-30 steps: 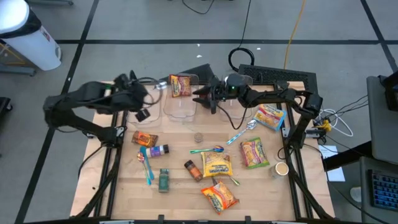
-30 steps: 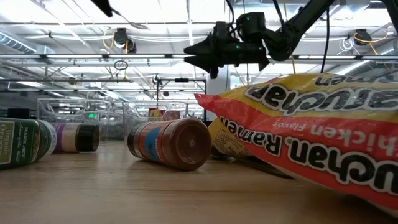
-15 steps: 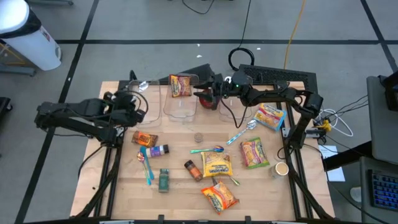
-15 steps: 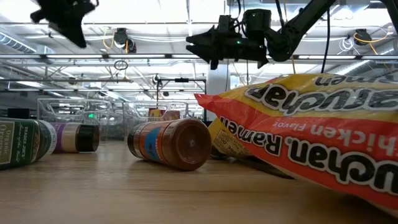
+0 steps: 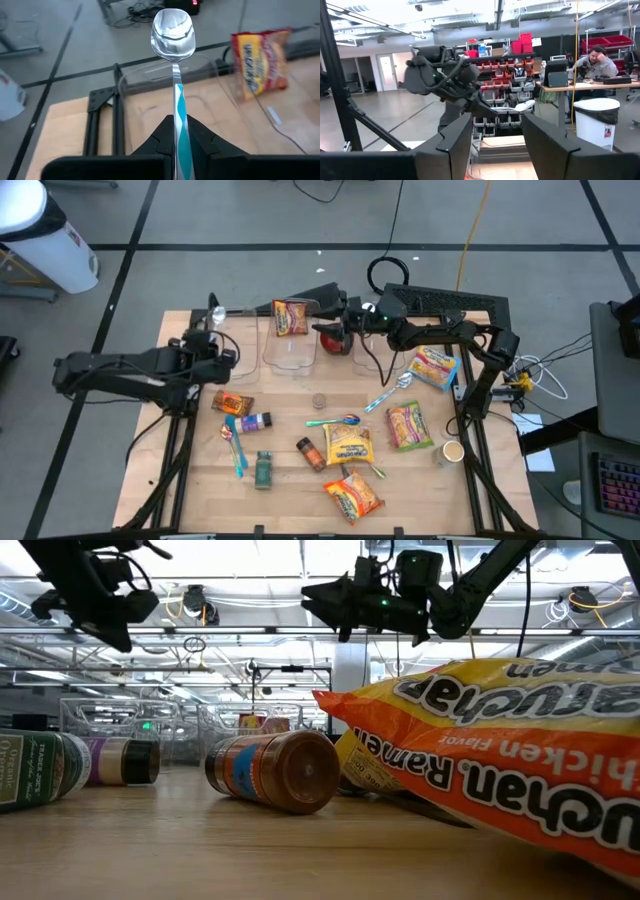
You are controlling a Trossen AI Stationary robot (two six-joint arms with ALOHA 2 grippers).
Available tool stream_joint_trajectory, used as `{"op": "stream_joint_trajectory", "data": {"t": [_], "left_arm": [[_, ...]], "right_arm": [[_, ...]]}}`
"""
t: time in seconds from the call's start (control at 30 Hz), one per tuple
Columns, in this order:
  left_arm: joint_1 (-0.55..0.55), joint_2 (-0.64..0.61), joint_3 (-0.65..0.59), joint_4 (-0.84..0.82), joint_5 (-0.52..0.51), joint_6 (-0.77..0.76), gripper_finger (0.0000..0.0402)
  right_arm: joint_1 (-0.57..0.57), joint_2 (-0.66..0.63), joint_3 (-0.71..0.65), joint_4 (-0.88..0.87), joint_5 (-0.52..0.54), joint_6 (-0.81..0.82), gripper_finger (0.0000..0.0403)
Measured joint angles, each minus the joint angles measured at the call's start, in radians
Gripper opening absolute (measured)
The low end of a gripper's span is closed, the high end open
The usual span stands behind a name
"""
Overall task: Pick & Place Food Item
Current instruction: Put the white spoon into the left transparent bin
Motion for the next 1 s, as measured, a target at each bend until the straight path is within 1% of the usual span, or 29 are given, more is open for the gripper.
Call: {"op": "stream_joint_trajectory", "data": {"t": [0.1, 0.17, 0.33, 0.47, 0.6, 0.7, 0.87, 1.0], "left_arm": [[0.066, 0.000, 0.000, 0.057, 0.006, 0.058, 0.0020], [0.118, 0.002, 0.000, 0.116, 0.022, 0.131, 0.0020], [0.254, 0.022, 0.000, 0.275, 0.117, 0.332, 0.0018], [0.371, 0.055, 0.000, 0.375, 0.219, 0.445, 0.0018], [0.479, 0.121, 0.000, 0.431, 0.329, 0.514, 0.0021], [0.539, 0.187, 0.000, 0.469, 0.398, 0.562, 0.0017], [0.599, 0.303, 0.000, 0.538, 0.503, 0.624, 0.0018], [0.625, 0.392, 0.000, 0.568, 0.573, 0.648, 0.0024]], "right_arm": [[0.001, 0.000, 0.000, -0.001, 0.031, 0.000, 0.0165], [0.000, 0.000, 0.000, 0.000, 0.053, 0.000, 0.0165], [0.000, 0.000, 0.000, 0.002, 0.057, 0.000, 0.0165], [0.000, 0.000, 0.000, 0.002, 0.056, 0.000, 0.0165], [0.000, 0.000, 0.000, -0.001, 0.056, 0.000, 0.0165], [0.000, 0.000, 0.000, -0.008, 0.056, 0.000, 0.0165], [0.000, 0.000, 0.000, -0.023, 0.056, 0.000, 0.0165], [0.000, 0.000, 0.000, -0.037, 0.055, 0.000, 0.0165]]}}
